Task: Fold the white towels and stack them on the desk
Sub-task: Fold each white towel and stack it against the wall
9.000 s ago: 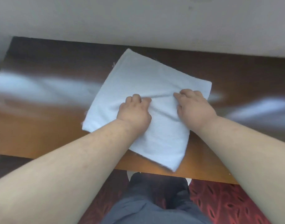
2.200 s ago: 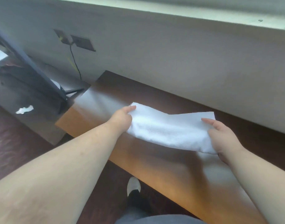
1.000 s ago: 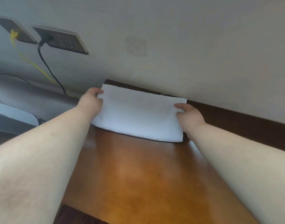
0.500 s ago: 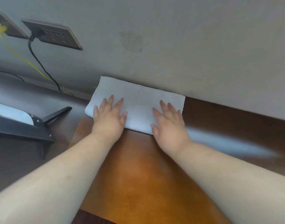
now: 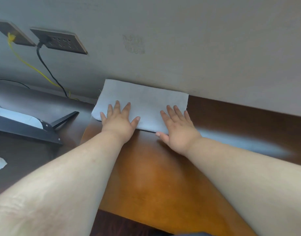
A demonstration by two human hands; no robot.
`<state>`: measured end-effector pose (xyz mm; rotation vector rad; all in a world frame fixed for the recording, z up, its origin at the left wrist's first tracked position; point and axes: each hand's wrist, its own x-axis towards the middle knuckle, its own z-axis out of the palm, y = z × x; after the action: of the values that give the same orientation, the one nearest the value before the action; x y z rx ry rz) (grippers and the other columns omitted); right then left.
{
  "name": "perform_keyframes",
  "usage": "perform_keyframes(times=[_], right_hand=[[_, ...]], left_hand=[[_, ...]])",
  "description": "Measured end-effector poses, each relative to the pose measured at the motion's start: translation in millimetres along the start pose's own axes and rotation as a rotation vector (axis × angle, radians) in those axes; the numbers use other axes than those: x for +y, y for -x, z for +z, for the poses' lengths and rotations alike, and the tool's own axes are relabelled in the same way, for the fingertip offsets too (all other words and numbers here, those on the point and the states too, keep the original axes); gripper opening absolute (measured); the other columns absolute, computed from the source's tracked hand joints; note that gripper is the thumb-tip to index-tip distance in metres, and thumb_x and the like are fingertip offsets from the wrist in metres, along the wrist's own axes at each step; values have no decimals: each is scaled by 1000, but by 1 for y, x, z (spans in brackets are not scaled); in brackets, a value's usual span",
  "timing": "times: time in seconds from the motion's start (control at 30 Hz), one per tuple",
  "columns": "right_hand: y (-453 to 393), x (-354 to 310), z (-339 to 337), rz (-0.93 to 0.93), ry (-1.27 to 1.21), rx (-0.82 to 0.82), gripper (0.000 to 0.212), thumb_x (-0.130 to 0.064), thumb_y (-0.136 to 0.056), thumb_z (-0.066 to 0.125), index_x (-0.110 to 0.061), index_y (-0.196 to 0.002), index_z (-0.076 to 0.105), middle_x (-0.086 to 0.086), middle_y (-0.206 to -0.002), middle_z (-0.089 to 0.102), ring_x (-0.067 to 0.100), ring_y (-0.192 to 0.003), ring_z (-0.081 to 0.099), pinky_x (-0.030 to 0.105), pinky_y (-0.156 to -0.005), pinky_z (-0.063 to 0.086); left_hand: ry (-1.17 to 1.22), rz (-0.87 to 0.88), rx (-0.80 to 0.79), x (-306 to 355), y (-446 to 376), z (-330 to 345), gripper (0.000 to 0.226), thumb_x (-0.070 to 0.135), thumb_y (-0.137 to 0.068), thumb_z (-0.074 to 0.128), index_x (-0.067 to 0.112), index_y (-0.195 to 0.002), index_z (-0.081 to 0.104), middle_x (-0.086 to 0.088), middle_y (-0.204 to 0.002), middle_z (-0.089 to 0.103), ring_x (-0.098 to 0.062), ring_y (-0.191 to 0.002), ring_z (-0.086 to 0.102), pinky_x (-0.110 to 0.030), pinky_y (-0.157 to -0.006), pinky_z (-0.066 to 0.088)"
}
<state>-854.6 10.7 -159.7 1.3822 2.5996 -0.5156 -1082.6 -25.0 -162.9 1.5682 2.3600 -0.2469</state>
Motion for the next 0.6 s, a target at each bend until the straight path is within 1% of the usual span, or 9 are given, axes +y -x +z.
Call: perform_keyframes(times=[0.07,0.13,0.23,0.3,0.47,0.6], right_hand=[[17,8,-21,57,-52,57,79,-67,-92,32,-25,-156,12,4,-165,2,24,-151,-7,47,-120,-3],[39,23,-42,161,-163,90,75,-64,-93,37,-24,-154,21,4,-164,10,24,-151,-3,47,-119,1],[78,57,-73,285,-294,136,74,-62,-94,40,-22,-154,25,5,-163,16,25,-151,2,46,-119,5],[109,84,-89,338,-303,153,73,-61,-94,42,-21,-153,28,5,-162,20,26,-151,5,47,-119,7],[208,153,-108,491,-251,223,71,-62,-92,46,-23,-151,33,5,-160,26,28,-150,10,50,-118,13],[297,208,-110,666,-189,249,69,-62,-92,45,-25,-149,35,5,-158,28,30,-149,11,50,-118,14]], left_hand=[[-18,112,38,18,13,-15,70,67,-92,26,35,-153,15,-5,-162,8,-29,-148,4,-54,-117,4],[-19,221,48,41,27,-33,68,64,-93,33,31,-151,25,-8,-161,17,-29,-147,12,-52,-117,8],[5,347,88,83,49,-56,63,59,-93,43,28,-147,36,-9,-157,27,-29,-142,26,-50,-117,16],[7,431,81,119,67,-67,59,56,-93,45,28,-145,39,-8,-155,31,-29,-139,32,-49,-117,16],[32,673,98,224,114,-85,53,54,-94,46,29,-140,44,-2,-149,39,-22,-137,36,-49,-117,17],[13,850,86,300,155,-89,51,53,-95,44,32,-141,43,4,-150,38,-16,-139,33,-47,-118,13]])
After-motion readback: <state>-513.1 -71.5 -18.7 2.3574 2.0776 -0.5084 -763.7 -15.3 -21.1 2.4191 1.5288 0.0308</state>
